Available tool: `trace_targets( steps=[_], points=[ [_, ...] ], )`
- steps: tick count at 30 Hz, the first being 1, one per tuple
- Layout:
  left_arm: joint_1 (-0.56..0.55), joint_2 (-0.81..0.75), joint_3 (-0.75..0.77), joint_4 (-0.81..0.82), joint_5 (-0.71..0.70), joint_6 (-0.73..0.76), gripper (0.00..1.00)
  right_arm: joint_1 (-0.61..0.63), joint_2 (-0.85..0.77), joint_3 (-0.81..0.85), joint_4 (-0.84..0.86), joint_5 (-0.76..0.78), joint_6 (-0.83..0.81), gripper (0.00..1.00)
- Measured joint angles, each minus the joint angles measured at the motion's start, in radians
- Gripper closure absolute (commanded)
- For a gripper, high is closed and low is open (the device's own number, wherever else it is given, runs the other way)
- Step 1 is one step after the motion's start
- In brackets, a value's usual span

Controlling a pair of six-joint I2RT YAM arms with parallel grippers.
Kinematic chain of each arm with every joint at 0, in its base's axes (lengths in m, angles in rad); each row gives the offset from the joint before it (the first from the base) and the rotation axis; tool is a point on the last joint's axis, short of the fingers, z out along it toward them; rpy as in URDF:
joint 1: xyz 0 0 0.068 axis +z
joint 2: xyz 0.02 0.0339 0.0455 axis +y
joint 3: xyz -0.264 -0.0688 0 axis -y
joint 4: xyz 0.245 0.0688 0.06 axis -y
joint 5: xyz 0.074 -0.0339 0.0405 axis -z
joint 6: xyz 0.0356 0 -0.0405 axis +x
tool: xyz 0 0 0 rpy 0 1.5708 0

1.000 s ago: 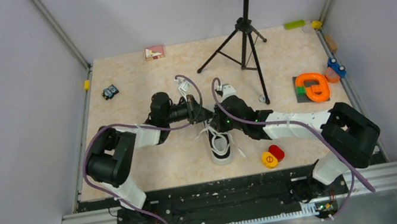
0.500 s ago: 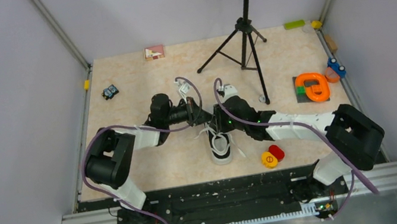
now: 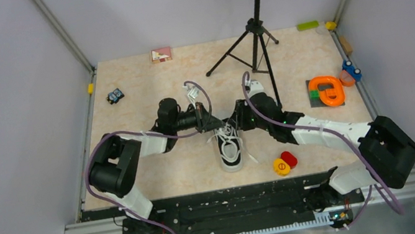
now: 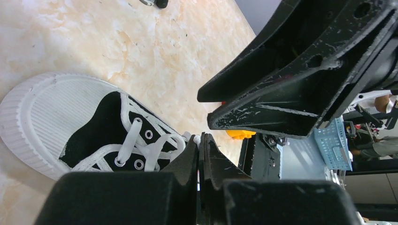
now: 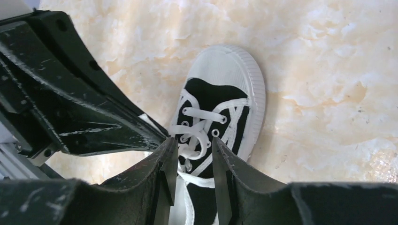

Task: Tie the shoes
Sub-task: Cross the shoelace with the shoelace.

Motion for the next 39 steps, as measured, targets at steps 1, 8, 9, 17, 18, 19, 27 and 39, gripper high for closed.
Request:
trace_targets(
  steps=[1,8,9,17,18,19,27,39],
  points=[
    [0.000,0.000,0.000,-0.001,0.002,0.000,1.00,-0.009,0.000,-0.005,0.001,-0.005,0.003,0.64],
    [0.000,0.000,0.000,-0.002,0.005,0.000,1.00,-0.018,0.002,-0.011,0.002,-0.060,0.007,0.69],
    [0.000,0.000,0.000,-0.002,0.005,0.000,1.00,-0.022,0.005,-0.011,0.002,-0.068,0.011,0.70],
    [0.005,-0.003,-0.002,-0.002,0.005,0.000,1.00,-0.048,0.077,-0.011,0.002,-0.146,0.046,0.69],
    [0.006,-0.005,-0.002,-0.003,0.005,0.000,1.00,-0.049,0.086,-0.011,0.002,-0.155,0.049,0.68],
    [0.006,-0.007,-0.003,-0.003,0.005,0.000,1.00,-0.051,0.095,-0.011,0.002,-0.162,0.052,0.68],
    [0.006,-0.008,-0.003,-0.003,0.010,0.000,1.00,-0.052,0.146,-0.005,0.002,-0.188,0.058,0.70],
    [0.007,-0.008,-0.003,-0.005,0.011,0.000,1.00,-0.058,0.175,0.023,0.021,-0.172,0.060,1.00]
  ],
)
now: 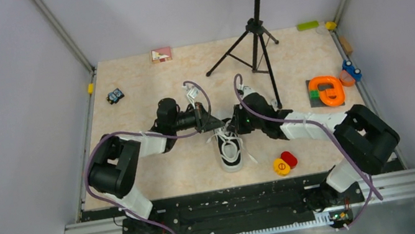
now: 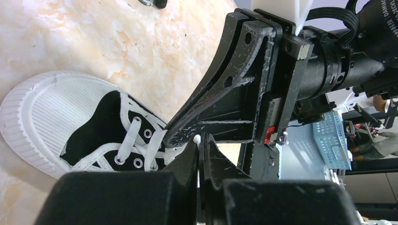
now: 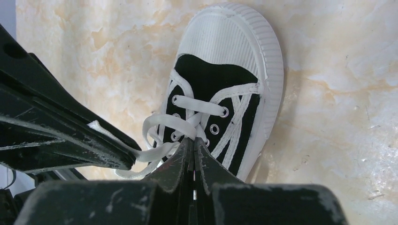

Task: Tie the shoes
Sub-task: Cross the shoelace with the shoelace.

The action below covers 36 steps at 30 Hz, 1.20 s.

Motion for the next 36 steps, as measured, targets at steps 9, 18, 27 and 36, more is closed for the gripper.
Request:
trace_targets(
  steps=[9,18,27,36],
  points=[
    [0.001,0.000,0.000,0.000,-0.002,0.002,1.00,0.000,-0.081,-0.048,-0.006,0.024,0.013,1.00],
    [0.006,0.000,0.000,-0.004,-0.002,0.003,1.00,0.000,-0.153,-0.117,-0.018,0.055,0.076,1.00],
    [0.006,0.001,0.000,-0.005,0.010,0.003,1.00,0.000,-0.162,-0.144,-0.016,0.063,0.117,0.79],
    [0.006,0.002,0.000,-0.015,0.028,0.003,1.00,-0.028,-0.134,-0.063,-0.079,0.047,0.021,0.77]
  ],
)
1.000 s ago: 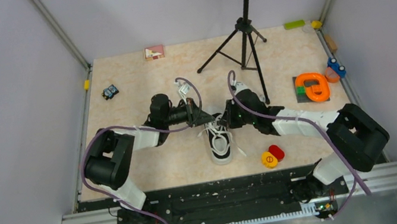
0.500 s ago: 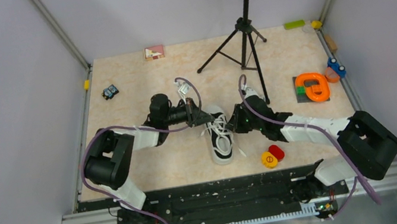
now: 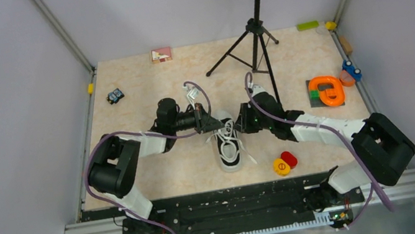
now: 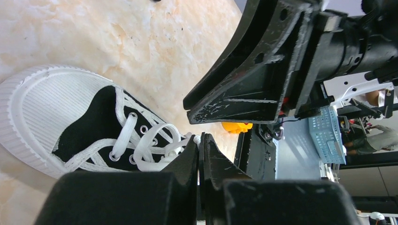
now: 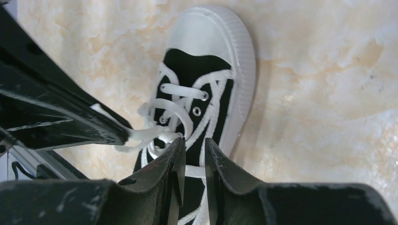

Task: Tie the shoes
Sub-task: Cross the shoelace with the shoelace.

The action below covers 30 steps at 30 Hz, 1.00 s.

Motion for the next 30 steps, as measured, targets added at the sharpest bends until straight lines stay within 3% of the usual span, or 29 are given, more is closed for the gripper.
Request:
trace_targets(
  steps=[6,18,23,27,30],
  points=[
    [0.000,0.000,0.000,-0.005,0.000,0.000,1.00,-0.003,0.000,0.018,0.009,-0.111,-0.089,0.65],
    [0.000,0.000,0.000,-0.019,0.000,0.000,1.00,-0.003,0.006,-0.029,0.054,-0.287,-0.180,0.66],
    [0.000,0.000,0.000,-0.020,0.000,0.000,1.00,-0.003,0.037,-0.029,0.068,-0.283,-0.192,0.73],
    [0.000,0.000,0.000,-0.020,0.000,0.000,1.00,-0.003,0.051,-0.027,0.071,-0.280,-0.201,0.95],
    [0.000,0.000,0.000,-0.020,0.000,0.000,1.00,-0.003,0.051,-0.027,0.071,-0.275,-0.206,1.00]
  ],
)
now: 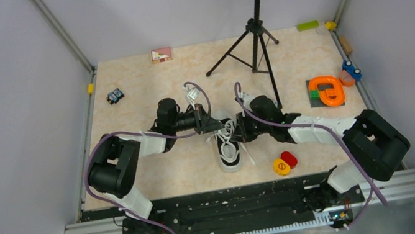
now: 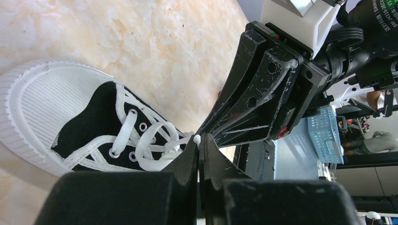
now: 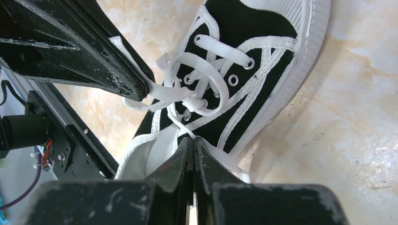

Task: Tie the shoes
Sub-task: Cross the shoelace with the shoelace.

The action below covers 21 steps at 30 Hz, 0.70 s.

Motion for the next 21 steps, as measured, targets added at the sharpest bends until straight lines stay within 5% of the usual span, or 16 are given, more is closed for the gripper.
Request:
trace_targets(
  steps=[21],
  points=[
    [0.000,0.000,0.000,-0.002,0.005,0.000,1.00,0.000,-0.031,0.085,-0.056,0.042,0.000,1.00]
  ],
)
